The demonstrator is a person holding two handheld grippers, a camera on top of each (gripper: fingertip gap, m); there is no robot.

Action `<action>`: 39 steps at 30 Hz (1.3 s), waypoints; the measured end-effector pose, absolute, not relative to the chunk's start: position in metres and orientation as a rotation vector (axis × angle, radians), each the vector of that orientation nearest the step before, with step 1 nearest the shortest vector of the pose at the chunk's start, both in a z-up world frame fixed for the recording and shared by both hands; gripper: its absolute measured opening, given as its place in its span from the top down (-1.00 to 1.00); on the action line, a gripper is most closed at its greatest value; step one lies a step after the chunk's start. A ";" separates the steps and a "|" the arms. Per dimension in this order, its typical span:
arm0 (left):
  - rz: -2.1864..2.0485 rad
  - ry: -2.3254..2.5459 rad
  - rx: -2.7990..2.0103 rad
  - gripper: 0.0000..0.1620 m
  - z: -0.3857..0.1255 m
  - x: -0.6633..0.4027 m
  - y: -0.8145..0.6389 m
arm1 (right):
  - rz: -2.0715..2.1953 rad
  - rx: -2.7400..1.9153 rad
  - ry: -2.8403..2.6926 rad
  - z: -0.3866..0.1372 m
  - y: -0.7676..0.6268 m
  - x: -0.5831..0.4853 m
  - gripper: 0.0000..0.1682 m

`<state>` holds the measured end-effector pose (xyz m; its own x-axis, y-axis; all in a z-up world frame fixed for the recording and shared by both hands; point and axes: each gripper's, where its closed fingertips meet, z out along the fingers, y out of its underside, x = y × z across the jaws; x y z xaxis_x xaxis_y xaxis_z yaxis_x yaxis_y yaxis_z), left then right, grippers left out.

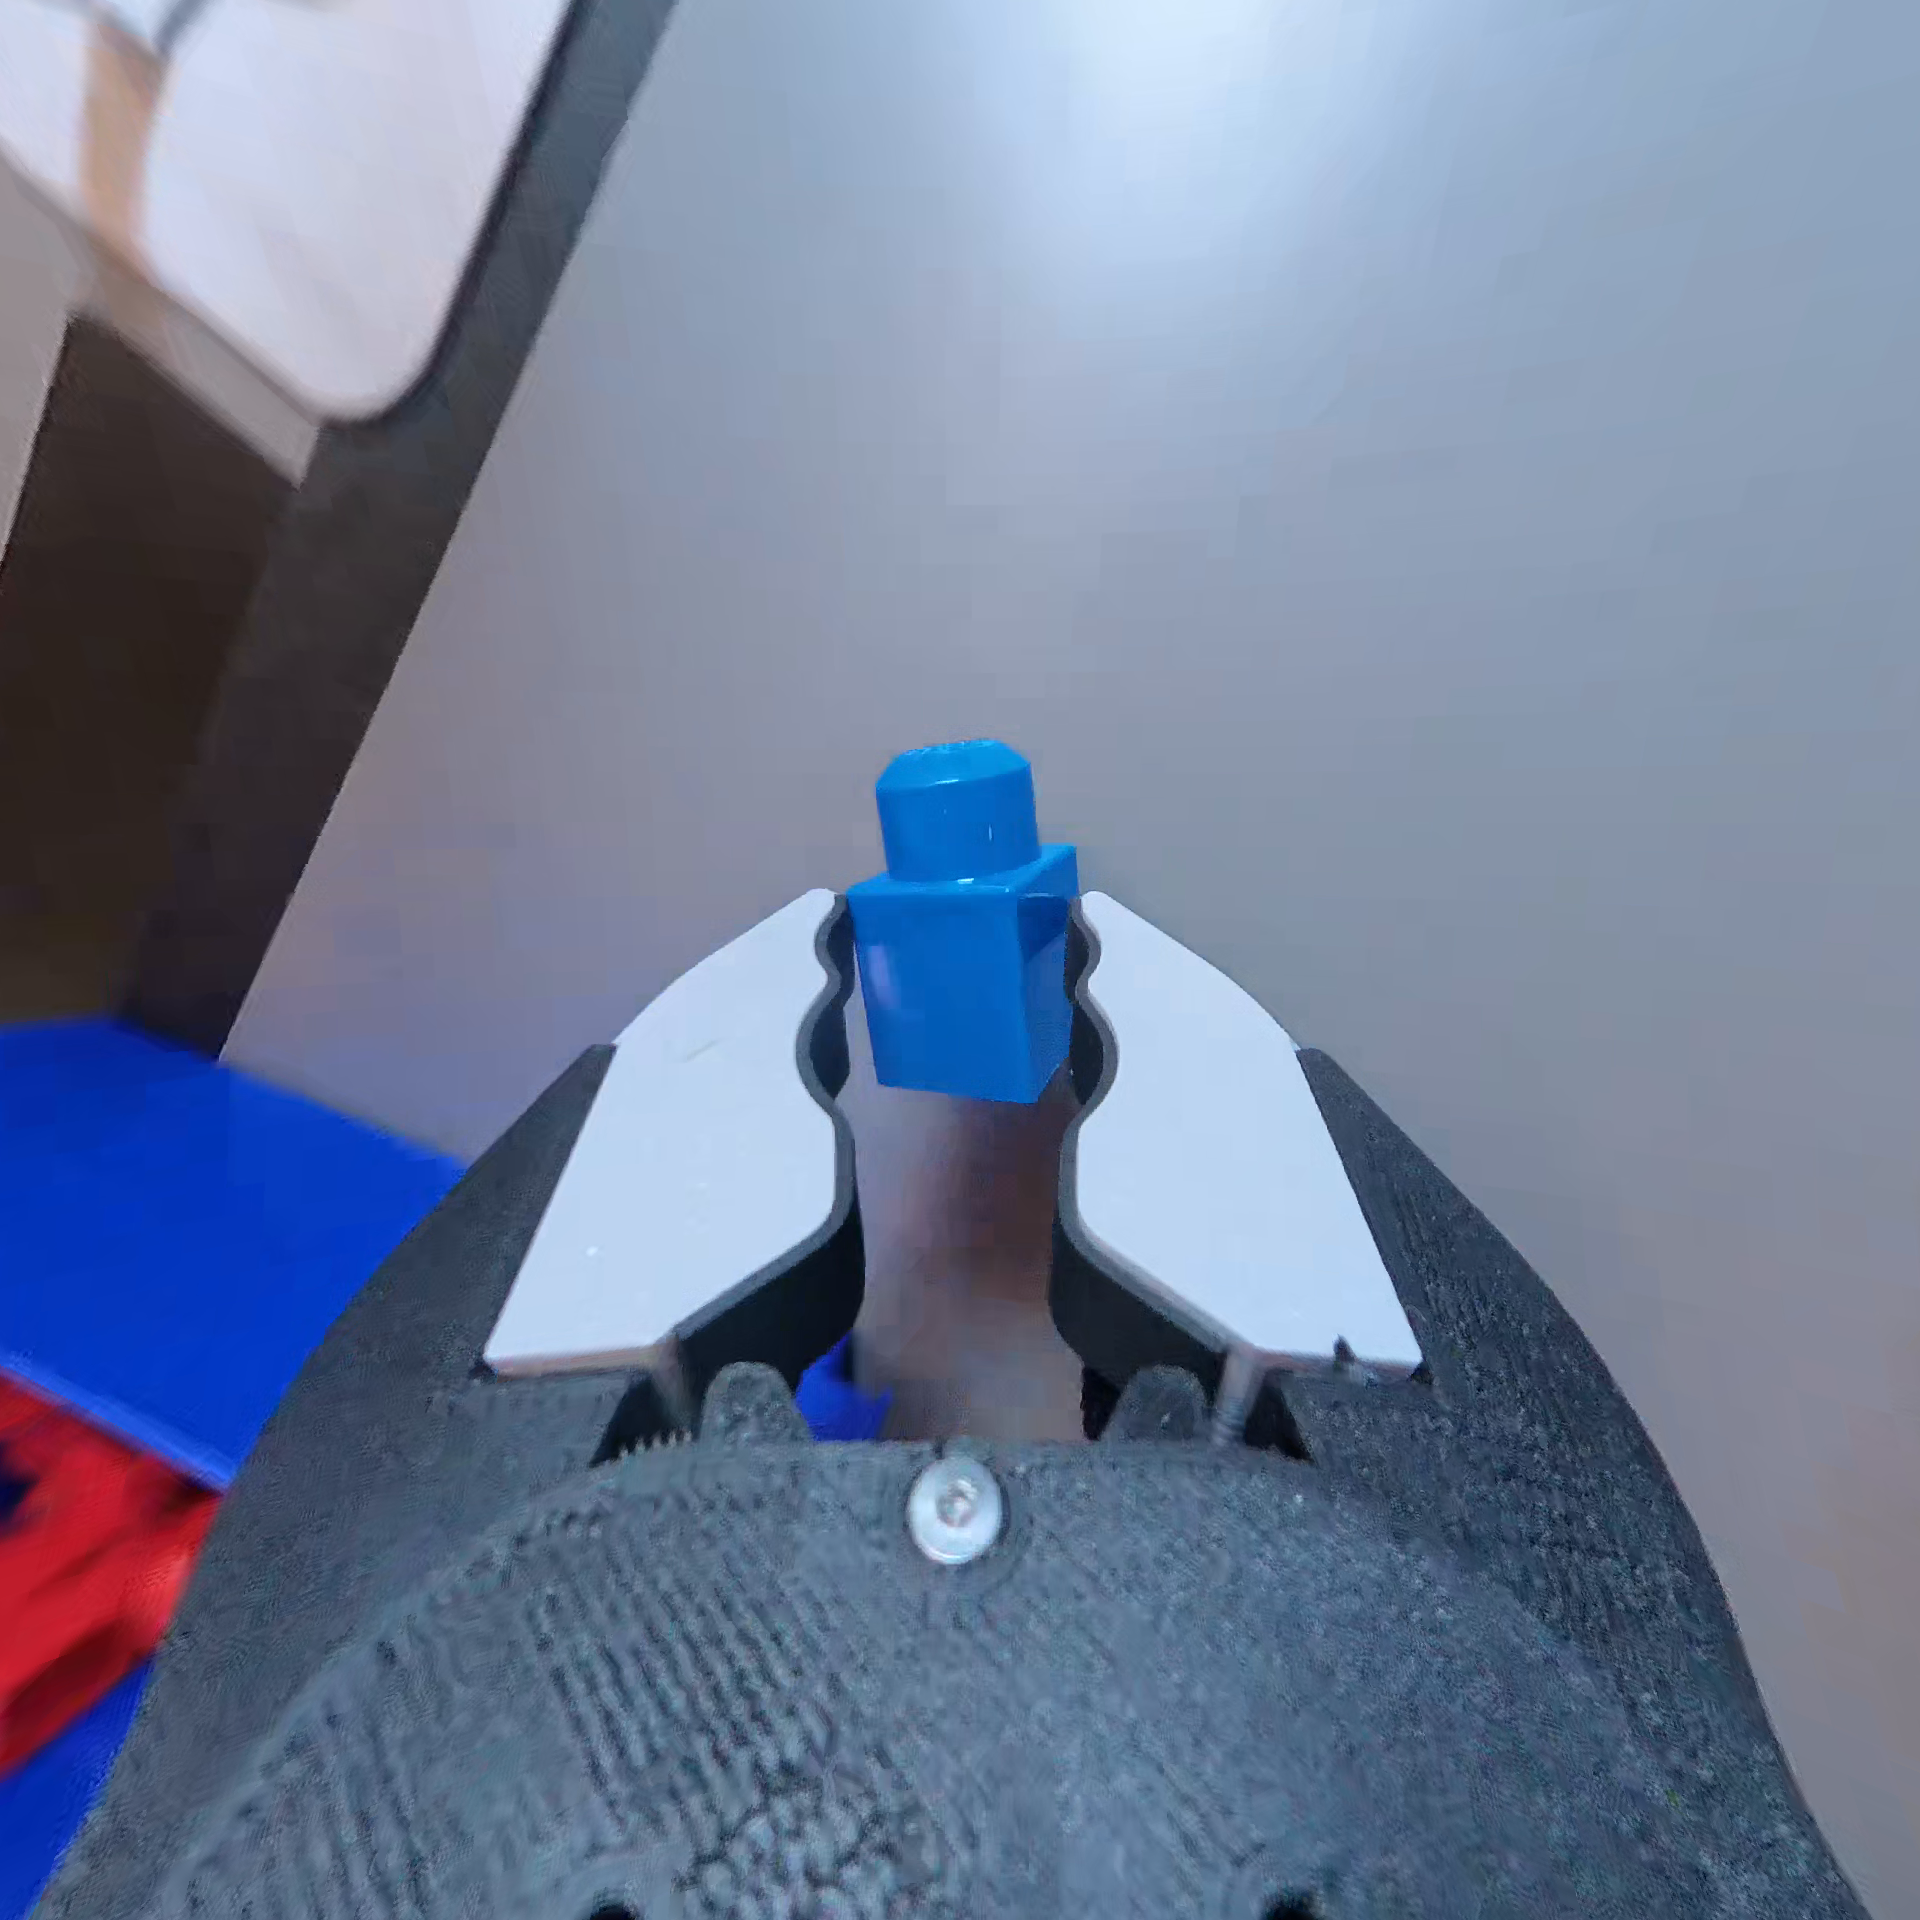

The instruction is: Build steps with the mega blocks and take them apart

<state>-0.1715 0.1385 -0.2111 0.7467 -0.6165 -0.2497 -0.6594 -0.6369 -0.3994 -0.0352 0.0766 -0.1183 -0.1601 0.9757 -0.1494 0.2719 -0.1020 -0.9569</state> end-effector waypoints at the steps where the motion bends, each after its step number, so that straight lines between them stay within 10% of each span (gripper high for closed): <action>1: -0.030 0.990 -2.376 0.51 -0.197 -0.149 0.138 | 1.304 -1.410 -1.458 -0.116 0.079 -0.036 0.66; 11: -0.687 1.000 -1.527 0.51 -0.052 -0.027 0.096 | 1.316 -1.271 -1.232 -0.067 0.084 -0.041 0.36; 36: -0.856 0.831 -1.347 0.64 -0.030 -0.001 0.091 | 1.185 -1.215 -1.267 -0.059 0.087 -0.028 0.57; 39: -0.921 0.821 -1.444 0.37 -0.045 -0.002 0.099 | 1.110 -1.242 -1.243 -0.052 0.105 -0.007 0.57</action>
<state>-0.0025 0.0986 -0.0445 0.4422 -0.8935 0.0784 0.0241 -0.0755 -0.9969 -0.0070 0.1053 -0.0523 0.0443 0.9979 0.0483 0.0642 0.0454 -0.9969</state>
